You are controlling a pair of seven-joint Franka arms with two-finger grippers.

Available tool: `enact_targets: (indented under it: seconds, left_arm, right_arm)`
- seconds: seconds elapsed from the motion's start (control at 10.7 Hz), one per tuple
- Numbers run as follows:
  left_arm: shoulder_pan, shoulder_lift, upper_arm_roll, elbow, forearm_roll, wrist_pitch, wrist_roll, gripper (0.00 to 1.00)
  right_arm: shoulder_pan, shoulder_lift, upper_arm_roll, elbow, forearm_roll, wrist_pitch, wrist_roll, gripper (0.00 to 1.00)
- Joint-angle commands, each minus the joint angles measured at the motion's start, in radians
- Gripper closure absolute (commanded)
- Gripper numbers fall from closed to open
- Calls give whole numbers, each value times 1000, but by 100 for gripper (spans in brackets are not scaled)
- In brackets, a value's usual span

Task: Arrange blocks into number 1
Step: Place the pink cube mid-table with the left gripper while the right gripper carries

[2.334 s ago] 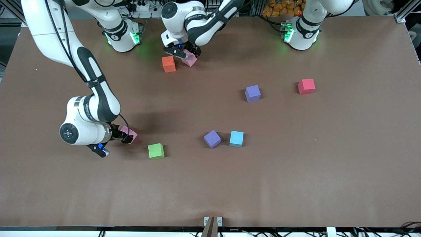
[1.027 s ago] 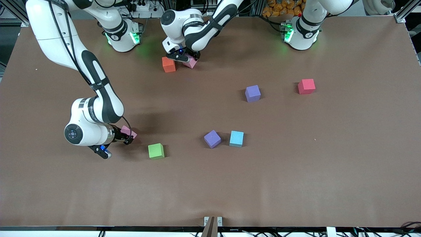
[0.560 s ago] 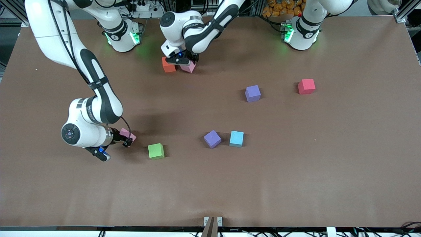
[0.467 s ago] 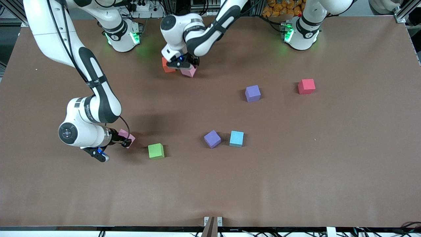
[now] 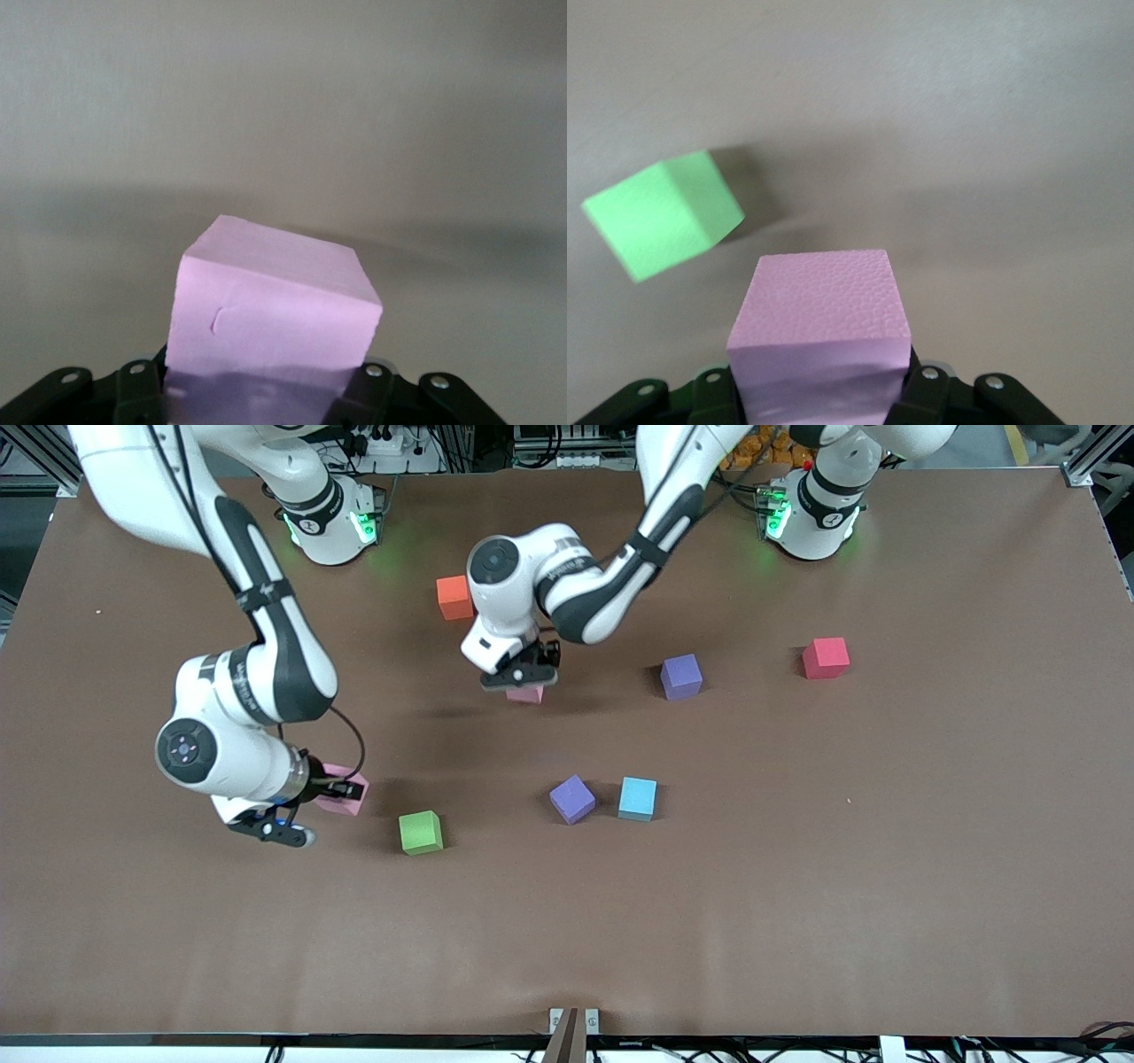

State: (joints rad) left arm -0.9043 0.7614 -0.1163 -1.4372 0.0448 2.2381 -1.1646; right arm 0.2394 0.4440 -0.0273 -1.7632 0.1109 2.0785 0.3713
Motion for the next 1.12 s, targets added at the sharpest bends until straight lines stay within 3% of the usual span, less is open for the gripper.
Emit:
enact_targets:
  seconds: [0.0,0.28,0.47,0.75,1.03]
  left_arm:
    - [2,25,-8,14,-52,84,-56,100]
    - [-7,44,-8,18,-52,90,-86,100]
    - [-7,49,-8,14,-39,89,-58,100]
    - [-8,61,-6,12,-33,84,-27,100]
    - [-19,62,-8,6,-13,69,-12,100]
  right_arm:
    - [46,-126,-5,-151,-11,26,-18,67]
    - [106,-189,-5,-310,-2,161,-8,67]
    - [115,-229,-5,-389,74,219,-5,66]
    - [115,-309,-5,-472,107,215,-3,66]
    - [130,-321,-5,-501,112,206,4,66]
